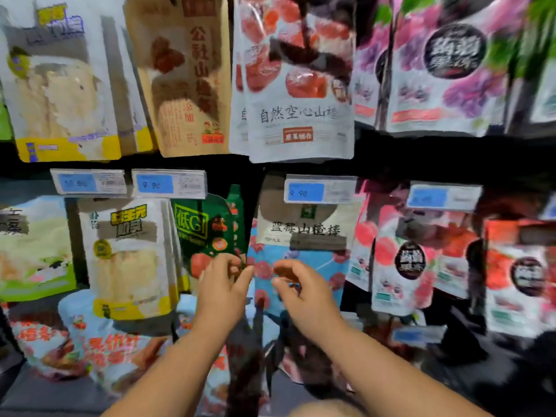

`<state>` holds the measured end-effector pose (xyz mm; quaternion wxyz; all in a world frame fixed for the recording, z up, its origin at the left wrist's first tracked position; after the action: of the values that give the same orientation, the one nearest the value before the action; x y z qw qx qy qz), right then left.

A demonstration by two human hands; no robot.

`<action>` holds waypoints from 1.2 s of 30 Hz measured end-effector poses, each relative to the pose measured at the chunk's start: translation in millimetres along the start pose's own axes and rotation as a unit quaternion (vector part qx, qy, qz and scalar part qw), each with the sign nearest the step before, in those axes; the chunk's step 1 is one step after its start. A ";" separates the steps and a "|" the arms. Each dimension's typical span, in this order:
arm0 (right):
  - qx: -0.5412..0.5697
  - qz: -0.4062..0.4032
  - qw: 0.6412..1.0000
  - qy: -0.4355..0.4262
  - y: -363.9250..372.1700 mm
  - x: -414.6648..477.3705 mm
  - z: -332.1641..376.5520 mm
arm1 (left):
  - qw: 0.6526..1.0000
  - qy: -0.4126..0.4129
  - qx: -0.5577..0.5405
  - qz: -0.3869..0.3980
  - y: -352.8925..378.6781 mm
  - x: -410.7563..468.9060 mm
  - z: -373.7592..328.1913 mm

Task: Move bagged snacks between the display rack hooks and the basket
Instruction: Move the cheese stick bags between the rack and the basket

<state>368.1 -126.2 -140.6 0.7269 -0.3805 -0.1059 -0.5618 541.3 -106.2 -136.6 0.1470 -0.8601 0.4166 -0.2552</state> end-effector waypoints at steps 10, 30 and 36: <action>-0.120 -0.285 0.950 0.043 -205.2 -78.1 -64.7 | 0.970 0.006 -0.065 0.233 179.5 -70.6 -128.6; 0.022 -0.157 0.969 0.190 -226.4 -75.2 -136.8 | 0.952 -0.095 -0.127 0.263 242.6 -65.5 -138.5; 0.005 -0.167 0.968 0.188 -223.7 -81.3 -127.8 | 0.952 -0.054 -0.143 0.267 237.1 -77.7 -153.4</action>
<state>104.3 -170.0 -178.7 0.6316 -0.2408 -0.0321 -0.7363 262.5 -195.4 -144.8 0.1075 -0.7419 0.6546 -0.0977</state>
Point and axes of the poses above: each hand's wrist, its own x-axis towards the middle knuckle, its own y-axis out of the palm, z = x × y, the point moved 8 cm from there along x, towards the middle knuckle, and after that the axes turned 13 degrees about -y, right-handed, at the moved point
